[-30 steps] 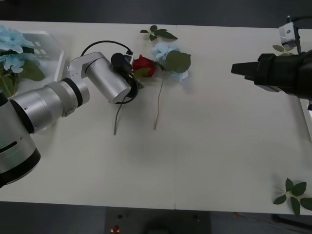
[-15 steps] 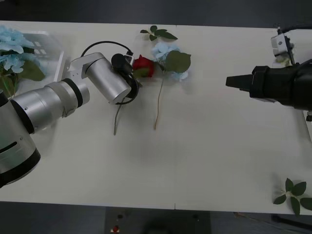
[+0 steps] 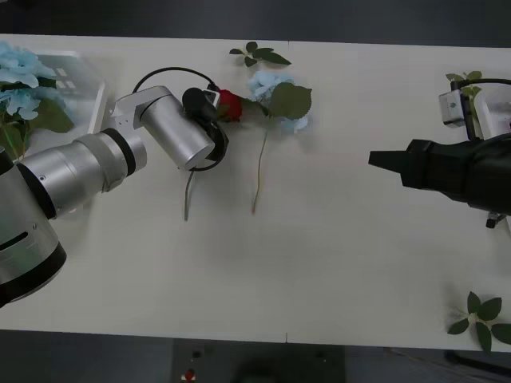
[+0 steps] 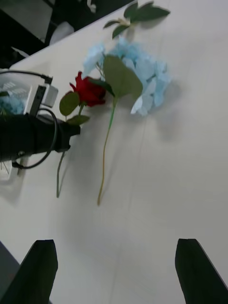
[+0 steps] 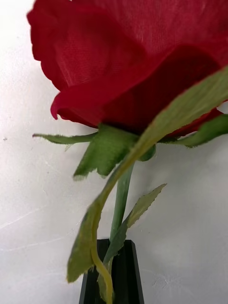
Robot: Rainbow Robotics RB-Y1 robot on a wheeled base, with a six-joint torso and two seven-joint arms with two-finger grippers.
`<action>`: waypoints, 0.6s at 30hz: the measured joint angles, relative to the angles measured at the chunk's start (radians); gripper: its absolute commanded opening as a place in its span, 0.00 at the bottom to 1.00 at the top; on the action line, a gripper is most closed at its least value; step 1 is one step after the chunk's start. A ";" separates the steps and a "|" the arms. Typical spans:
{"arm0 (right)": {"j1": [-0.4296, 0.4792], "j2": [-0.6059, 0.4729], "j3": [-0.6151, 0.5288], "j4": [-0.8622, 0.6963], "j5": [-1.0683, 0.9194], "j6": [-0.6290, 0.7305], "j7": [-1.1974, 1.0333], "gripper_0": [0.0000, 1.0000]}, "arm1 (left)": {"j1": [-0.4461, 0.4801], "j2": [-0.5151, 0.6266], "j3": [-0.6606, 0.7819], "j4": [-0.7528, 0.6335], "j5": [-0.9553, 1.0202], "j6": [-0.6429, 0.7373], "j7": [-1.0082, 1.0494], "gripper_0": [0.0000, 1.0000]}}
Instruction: Put the red flowers into the right box and the blue flowers into the left box
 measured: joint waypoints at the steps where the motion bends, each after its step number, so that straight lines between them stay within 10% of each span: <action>1: 0.000 0.000 0.001 0.000 0.000 -0.019 0.000 0.73 | 0.000 0.000 0.000 0.000 0.000 0.000 0.000 0.00; 18: 0.000 0.056 0.004 0.046 0.024 -0.003 0.000 0.73 | 0.000 0.127 0.160 -0.225 0.187 0.270 -0.058 0.00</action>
